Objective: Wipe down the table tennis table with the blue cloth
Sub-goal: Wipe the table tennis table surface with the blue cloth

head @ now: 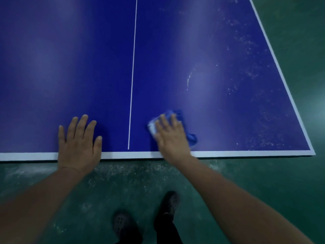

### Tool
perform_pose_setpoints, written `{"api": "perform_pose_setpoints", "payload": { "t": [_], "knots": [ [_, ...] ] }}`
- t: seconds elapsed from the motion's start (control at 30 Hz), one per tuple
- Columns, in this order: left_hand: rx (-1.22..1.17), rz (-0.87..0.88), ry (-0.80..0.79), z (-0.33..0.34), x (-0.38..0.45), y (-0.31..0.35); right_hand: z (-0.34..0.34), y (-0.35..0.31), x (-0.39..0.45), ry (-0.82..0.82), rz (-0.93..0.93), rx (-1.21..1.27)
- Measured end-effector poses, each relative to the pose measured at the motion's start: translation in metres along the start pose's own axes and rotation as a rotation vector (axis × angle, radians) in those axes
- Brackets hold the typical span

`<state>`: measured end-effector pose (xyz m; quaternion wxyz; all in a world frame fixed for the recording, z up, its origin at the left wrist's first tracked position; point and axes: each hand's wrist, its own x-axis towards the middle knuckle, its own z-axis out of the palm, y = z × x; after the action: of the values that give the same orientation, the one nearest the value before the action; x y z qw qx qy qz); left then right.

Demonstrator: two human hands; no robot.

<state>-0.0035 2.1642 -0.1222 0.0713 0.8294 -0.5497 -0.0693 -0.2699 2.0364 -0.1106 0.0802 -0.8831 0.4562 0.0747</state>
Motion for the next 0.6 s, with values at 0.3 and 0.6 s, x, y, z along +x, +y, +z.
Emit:
{"api": "perform_pose_setpoints", "payload": {
  "t": [0.3,0.6],
  "knots": [
    [-0.161,0.098,-0.034,0.022,0.014,0.116,-0.013,0.207,-0.017,0.114,0.771,0.153],
    [-0.081,0.076,-0.077,0.031,0.018,0.124,0.003,0.126,0.003,0.115,-0.076,-0.031]
  ]
}}
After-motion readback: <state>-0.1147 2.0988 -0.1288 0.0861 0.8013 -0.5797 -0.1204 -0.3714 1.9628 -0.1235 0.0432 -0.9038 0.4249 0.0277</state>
